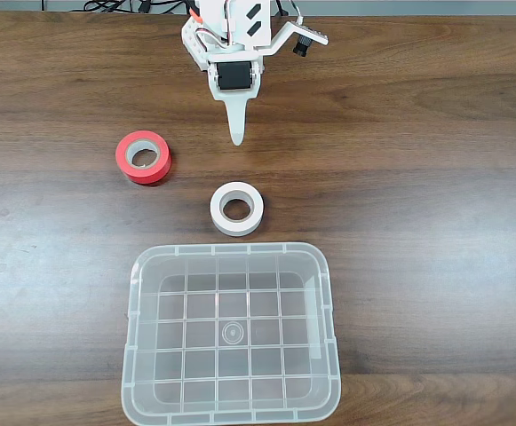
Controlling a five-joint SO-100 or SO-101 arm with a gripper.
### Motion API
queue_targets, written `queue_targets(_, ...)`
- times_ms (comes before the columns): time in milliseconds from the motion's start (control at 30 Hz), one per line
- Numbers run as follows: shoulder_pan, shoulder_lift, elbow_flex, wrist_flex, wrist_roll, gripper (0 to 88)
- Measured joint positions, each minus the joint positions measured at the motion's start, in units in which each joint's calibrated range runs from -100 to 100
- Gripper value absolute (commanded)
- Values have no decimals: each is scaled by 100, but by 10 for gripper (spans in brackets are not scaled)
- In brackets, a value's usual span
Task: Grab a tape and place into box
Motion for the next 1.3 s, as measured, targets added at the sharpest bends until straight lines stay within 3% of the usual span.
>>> queue_targets(833, 0, 0, 0, 0, 0, 13)
queue_targets(1300, -8, 0, -704, 17, -313, 12)
